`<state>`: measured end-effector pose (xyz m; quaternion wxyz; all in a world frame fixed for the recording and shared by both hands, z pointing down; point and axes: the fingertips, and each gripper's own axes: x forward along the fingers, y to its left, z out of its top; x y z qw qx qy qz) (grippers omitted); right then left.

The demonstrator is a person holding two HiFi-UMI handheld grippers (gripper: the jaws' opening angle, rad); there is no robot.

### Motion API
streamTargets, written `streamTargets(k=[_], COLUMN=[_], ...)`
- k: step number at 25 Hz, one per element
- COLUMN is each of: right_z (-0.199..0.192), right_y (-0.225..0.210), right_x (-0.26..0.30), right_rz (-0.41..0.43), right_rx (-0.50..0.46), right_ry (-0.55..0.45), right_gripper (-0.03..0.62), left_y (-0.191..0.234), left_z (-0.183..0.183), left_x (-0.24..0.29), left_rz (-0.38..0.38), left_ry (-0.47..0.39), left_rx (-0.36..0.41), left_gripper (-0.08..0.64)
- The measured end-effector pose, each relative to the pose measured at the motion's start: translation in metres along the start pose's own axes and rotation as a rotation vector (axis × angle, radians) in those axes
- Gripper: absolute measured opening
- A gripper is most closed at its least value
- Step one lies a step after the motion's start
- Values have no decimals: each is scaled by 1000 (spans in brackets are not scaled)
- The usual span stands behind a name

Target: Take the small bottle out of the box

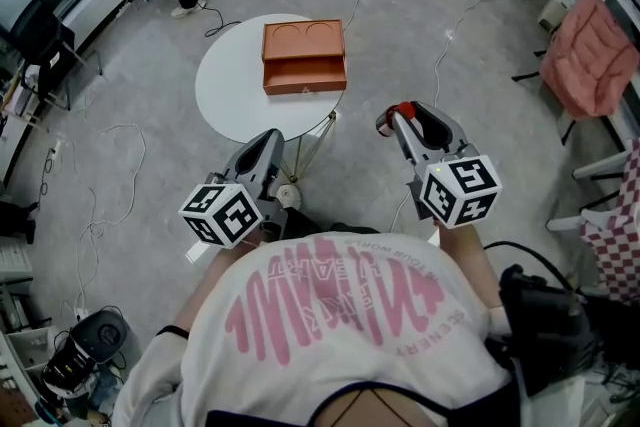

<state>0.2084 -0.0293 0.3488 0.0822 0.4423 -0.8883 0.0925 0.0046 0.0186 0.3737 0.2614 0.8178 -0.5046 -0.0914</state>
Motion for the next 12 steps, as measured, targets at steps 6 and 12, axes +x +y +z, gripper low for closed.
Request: streamTargets(k=[6, 12], right_z=[0, -1], right_y=[8, 11], right_x=[4, 8], right_rz=[2, -2], right_rx=[-21, -47], right_ry=[13, 25], right_gripper=[126, 126], left_y=[5, 9], left_z=[4, 4], left_x=[-5, -5], left_rz=[2, 3], left_ry=[-2, 1], left_rx=[-4, -6], left_gripper=[8, 8])
